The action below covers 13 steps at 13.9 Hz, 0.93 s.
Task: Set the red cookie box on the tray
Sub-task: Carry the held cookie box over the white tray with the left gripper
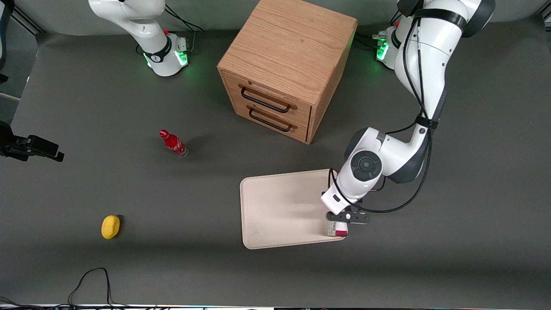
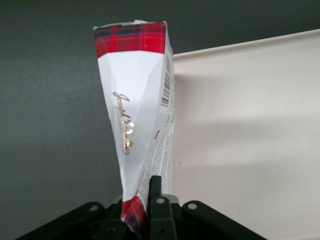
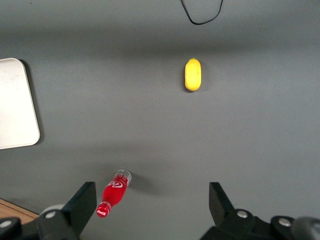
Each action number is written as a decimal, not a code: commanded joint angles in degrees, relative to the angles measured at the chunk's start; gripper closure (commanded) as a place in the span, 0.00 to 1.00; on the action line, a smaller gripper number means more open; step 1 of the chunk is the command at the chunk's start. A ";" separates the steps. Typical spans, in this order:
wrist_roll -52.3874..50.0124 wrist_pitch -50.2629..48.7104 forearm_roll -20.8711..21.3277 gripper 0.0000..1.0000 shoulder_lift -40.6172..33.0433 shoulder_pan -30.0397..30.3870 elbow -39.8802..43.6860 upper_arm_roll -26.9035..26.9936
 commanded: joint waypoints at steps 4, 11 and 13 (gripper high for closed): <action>-6.18 -3.79 1.31 1.00 -0.73 -3.52 1.06 1.16; -11.03 -3.18 2.63 1.00 0.76 -4.31 0.88 1.24; -11.21 -3.00 2.63 1.00 1.20 -4.93 0.88 2.21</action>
